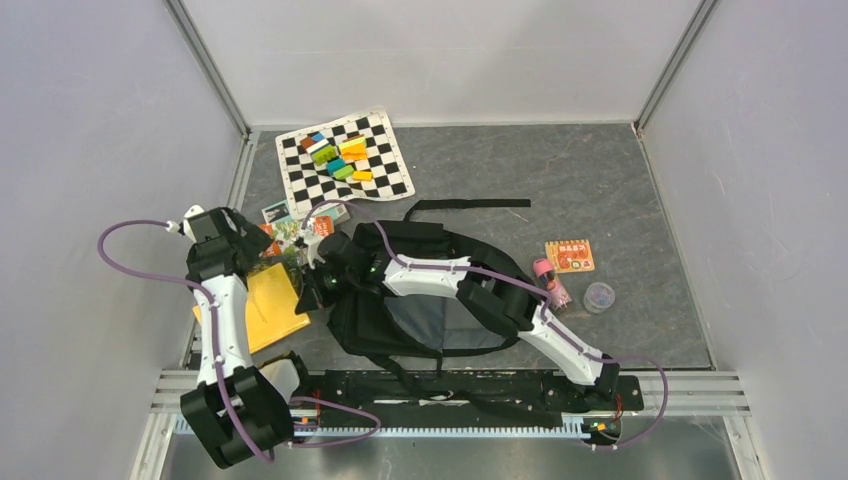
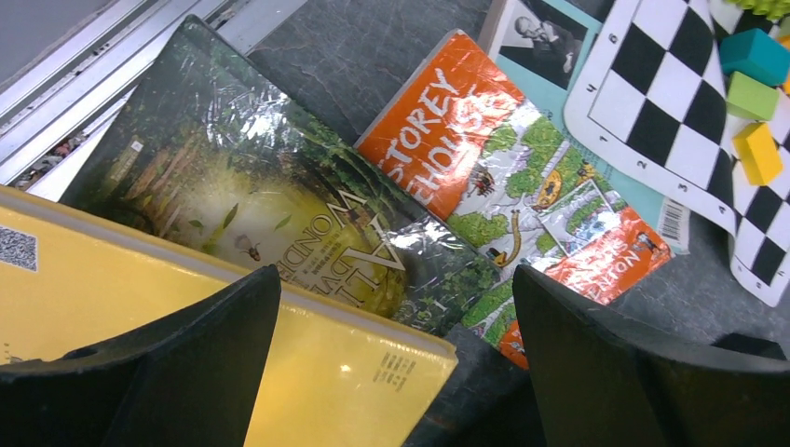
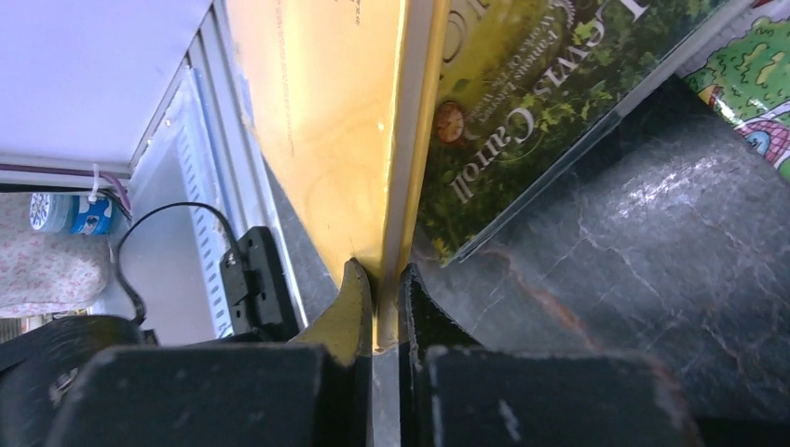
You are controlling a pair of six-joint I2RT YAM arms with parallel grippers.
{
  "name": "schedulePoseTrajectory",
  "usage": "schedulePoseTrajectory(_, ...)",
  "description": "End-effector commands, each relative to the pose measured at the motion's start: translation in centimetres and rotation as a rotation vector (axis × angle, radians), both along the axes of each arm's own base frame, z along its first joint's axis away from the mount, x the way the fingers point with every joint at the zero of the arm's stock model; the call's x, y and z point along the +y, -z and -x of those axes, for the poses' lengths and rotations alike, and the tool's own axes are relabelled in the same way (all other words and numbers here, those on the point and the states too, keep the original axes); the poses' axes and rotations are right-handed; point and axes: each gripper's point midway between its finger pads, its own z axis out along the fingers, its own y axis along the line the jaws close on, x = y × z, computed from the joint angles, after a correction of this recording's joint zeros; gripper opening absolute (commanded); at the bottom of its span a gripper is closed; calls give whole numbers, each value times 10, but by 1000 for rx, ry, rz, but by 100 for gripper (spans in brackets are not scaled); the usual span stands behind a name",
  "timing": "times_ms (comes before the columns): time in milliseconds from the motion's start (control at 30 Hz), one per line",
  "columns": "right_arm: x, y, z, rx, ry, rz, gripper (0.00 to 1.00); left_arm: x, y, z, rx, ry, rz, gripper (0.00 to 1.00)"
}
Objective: Pack the student bag
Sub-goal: Pick up the book from the center of the board.
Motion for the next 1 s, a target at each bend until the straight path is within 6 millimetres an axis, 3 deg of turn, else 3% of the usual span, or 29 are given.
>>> schedulePoseTrajectory(0,-3,-88,-28,-162,89,-142,0,-8,-25,-14,-137,75,-19,100)
schedulePoseTrajectory(133,-21,-133,-31,-236,107,-187,0,-20,-49,-16,-207,163,-34,100)
schedulePoseTrajectory(300,-55,-176,-48,-383,192,-141,0,-38,-101,-20,-288,255,-21,100)
schedulePoseTrajectory(467,-99,-201,-70,-529,297,-4,0,-61,-124,-22,-254,389,-79,100)
schedulePoseTrajectory(633,-122,-210,-72,-576,306,68,0,-92,-160,-18,-341,529,-105,100)
schedulePoseTrajectory(767,-133,-216,-77,-622,309,128,0,-124,-161,-15,-365,648,-3,100)
schedulePoseTrajectory(967,-127,-208,-79,-619,279,186,0,-140,-141,-18,-344,706,64,100)
